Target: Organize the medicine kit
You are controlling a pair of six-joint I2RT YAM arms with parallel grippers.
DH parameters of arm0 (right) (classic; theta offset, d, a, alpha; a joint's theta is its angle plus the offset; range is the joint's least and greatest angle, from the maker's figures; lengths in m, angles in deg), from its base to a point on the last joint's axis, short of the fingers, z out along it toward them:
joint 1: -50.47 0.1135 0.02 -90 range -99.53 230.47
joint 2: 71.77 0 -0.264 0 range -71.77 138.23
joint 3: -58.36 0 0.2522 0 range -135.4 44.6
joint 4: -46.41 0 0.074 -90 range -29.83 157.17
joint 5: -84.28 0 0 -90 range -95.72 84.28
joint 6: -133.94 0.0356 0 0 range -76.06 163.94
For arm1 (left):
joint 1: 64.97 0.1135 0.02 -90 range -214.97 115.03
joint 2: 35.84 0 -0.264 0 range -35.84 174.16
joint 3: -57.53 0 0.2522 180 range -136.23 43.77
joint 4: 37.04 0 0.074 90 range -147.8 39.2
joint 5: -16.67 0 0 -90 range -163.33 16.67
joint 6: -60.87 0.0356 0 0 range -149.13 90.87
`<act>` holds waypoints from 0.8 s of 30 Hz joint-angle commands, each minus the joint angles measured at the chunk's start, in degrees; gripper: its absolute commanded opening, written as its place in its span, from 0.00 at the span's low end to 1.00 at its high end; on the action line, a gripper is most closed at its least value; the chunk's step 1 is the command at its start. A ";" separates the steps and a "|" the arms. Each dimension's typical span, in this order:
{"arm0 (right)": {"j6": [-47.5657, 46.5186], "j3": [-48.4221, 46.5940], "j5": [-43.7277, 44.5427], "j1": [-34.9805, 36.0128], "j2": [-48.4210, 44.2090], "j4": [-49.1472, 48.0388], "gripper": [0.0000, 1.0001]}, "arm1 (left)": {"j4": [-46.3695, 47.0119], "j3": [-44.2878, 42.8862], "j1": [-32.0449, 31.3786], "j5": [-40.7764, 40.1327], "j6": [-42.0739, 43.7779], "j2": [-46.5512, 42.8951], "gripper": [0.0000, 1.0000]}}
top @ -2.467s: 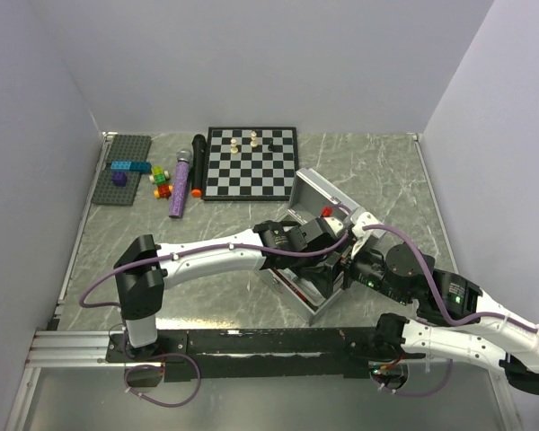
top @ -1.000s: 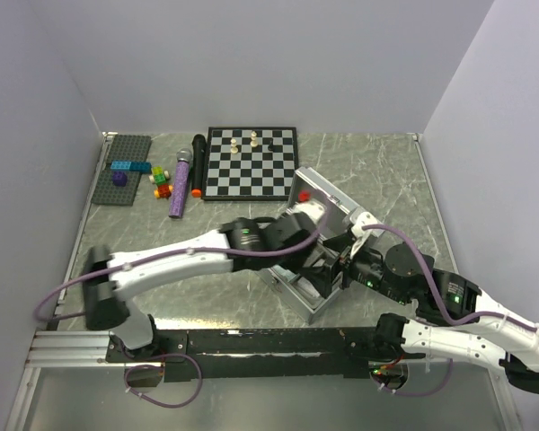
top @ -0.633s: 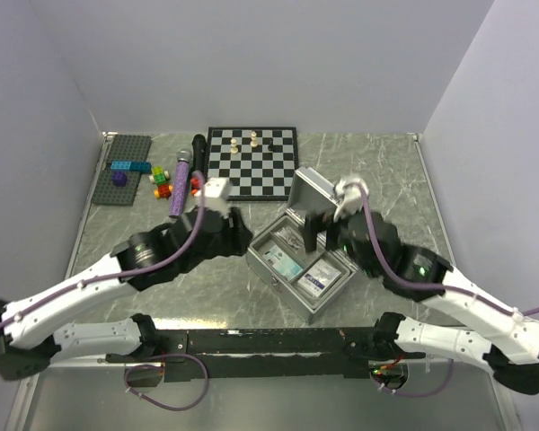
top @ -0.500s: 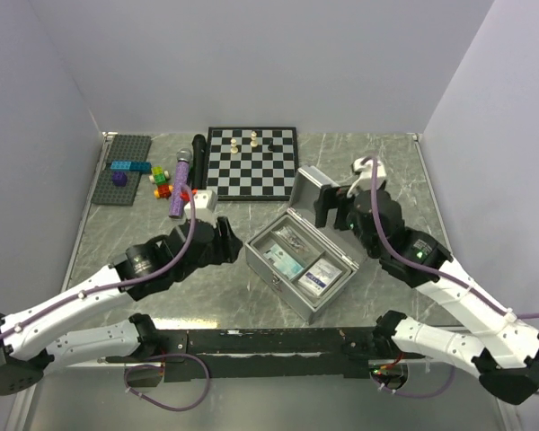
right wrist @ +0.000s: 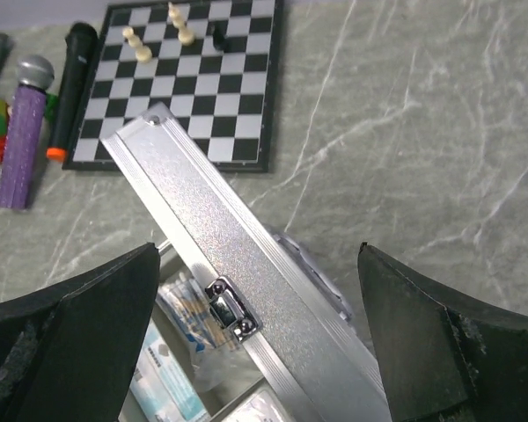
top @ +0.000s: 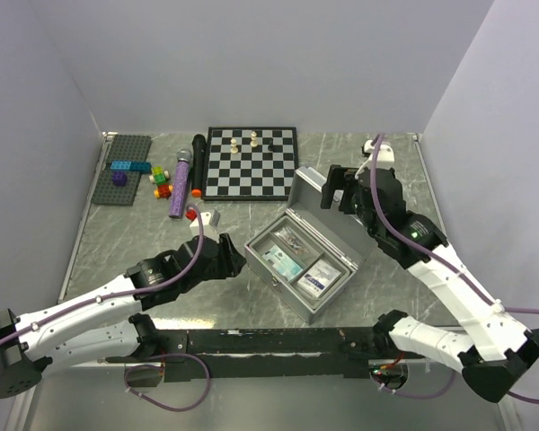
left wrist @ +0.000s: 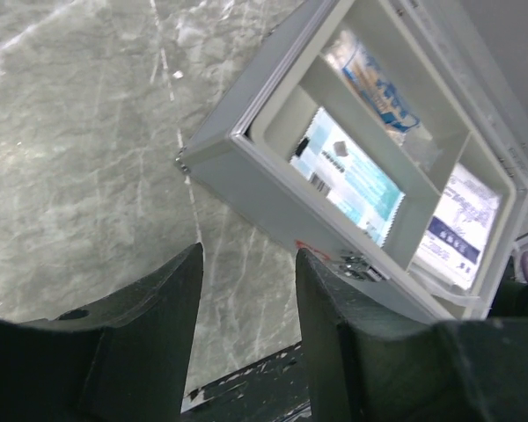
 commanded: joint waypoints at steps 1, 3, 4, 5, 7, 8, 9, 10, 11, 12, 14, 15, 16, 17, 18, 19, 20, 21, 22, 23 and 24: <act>2.88 1.63 -6.14 -2.13 1.11 0.50 1.00 | 5.51 0.77 0.15 0.94 -0.25 -0.07 0.51; 2.88 2.25 -7.98 -2.22 1.99 1.12 1.00 | 6.65 1.39 0.15 1.20 0.20 -0.51 0.51; 2.79 2.52 -8.95 -2.31 2.26 1.47 1.00 | 7.09 1.74 0.24 1.38 0.37 -0.51 0.51; 2.70 2.87 -10.70 -2.22 2.44 1.39 1.00 | 7.27 1.92 0.24 1.29 0.55 -0.51 0.51; 2.27 4.27 -13.87 -2.22 1.91 0.42 0.98 | 7.53 2.01 0.24 1.29 0.81 -0.25 0.51; 2.26 5.15 -15.71 -2.13 1.48 -0.36 0.97 | 7.45 2.01 0.24 1.29 0.81 -0.16 0.51; 2.35 5.85 -17.47 -2.13 1.04 -0.98 0.96 | 7.45 2.01 0.24 1.29 0.90 -0.16 0.50; 2.53 6.73 -19.66 -1.78 0.42 -1.77 0.95 | 7.62 2.18 0.24 1.12 0.81 -0.25 0.50; 2.62 7.17 -20.90 -1.43 0.16 -2.13 0.95 | 7.71 2.36 0.24 1.03 0.81 -0.42 0.50; 2.53 7.52 -21.78 -0.82 -0.11 -2.30 0.95 | 7.97 2.62 0.24 1.03 0.73 -0.69 0.50; 2.62 7.70 -22.06 0.94 -0.29 -2.13 0.95 | 8.32 3.23 0.24 0.94 0.64 -1.13 0.51; 2.70 7.79 -21.62 2.08 -0.37 -2.04 0.94 | 8.59 3.50 0.32 0.94 0.55 -1.30 0.51; 2.79 7.79 -20.83 2.96 -0.64 -1.78 0.94 | 8.68 3.67 0.32 0.94 0.55 -1.30 0.51; 2.97 7.88 -20.65 3.75 -0.64 -1.69 0.95 | 8.77 3.85 0.32 1.12 0.55 -1.22 0.51; 3.14 7.97 -20.74 4.45 -0.81 -1.69 0.95 | 8.77 3.94 0.41 1.03 0.55 -0.95 0.51; 3.06 8.05 -20.74 5.16 -0.90 -1.78 0.95 | 8.85 3.94 0.50 1.29 0.64 -0.52 0.51; 3.06 8.14 -20.65 5.95 -0.90 -1.69 0.95 | 8.94 3.94 0.50 1.47 0.72 -0.34 0.51; 3.06 8.06 -20.39 6.74 -0.90 -1.52 0.95 | 8.86 3.94 0.50 1.38 0.73 0.01 0.51; 3.23 7.97 -19.78 7.53 -0.82 -1.25 0.95 | 8.77 3.85 0.50 1.38 0.64 0.45 0.50; 3.49 7.97 -19.08 8.15 -0.90 -0.90 0.95 | 8.77 3.85 0.59 1.29 0.72 0.72 0.50; 3.58 8.05 -18.72 8.33 -0.90 -0.81 0.95 | 8.77 3.85 0.59 1.29 0.73 0.89 0.50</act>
